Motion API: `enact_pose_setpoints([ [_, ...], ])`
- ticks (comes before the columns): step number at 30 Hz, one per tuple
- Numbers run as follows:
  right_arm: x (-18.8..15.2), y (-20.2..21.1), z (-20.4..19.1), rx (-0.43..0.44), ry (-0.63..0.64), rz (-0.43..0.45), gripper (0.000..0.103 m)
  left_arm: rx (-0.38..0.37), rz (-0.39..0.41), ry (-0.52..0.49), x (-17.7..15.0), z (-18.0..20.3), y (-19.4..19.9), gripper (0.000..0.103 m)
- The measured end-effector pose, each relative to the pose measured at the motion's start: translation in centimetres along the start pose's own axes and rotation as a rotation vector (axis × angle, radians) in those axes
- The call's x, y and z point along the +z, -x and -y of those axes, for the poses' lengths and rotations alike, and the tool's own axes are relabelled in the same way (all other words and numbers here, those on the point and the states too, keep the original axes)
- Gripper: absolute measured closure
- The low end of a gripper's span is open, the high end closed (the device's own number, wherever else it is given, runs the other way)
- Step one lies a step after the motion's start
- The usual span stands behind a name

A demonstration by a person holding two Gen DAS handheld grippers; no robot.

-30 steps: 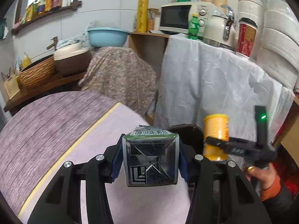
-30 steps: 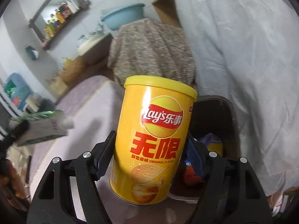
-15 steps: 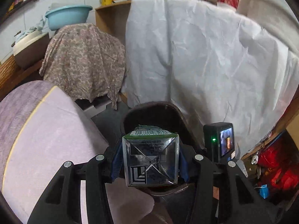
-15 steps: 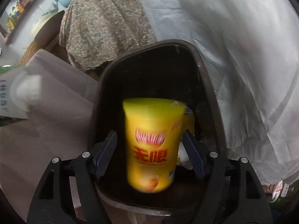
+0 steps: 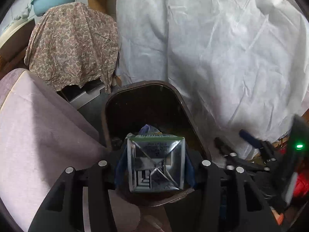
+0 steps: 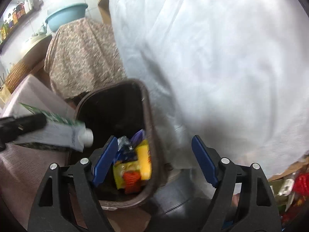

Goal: Collect trash
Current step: 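Open both tools to drop the carton and can into the bin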

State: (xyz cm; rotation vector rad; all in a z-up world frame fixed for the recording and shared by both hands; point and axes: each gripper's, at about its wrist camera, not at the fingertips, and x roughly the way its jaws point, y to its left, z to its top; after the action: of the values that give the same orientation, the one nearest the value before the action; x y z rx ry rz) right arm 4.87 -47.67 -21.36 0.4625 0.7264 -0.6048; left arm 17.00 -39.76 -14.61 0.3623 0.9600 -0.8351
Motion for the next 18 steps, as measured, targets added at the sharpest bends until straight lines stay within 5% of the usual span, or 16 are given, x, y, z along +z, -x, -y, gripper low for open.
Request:
enact_pose_setpoints([
  [4,0.5,1.8,0.6,-0.011,-0.003,0.052,0.024,0.012,0.02,-0.016,-0.2,0.2,0.2,0.033],
  [18,1.3,6.6,-0.5,-0.061,0.068,0.175,0.012,0.025,0.126,0.009,-1.0,-1.8,6.1,0.019],
])
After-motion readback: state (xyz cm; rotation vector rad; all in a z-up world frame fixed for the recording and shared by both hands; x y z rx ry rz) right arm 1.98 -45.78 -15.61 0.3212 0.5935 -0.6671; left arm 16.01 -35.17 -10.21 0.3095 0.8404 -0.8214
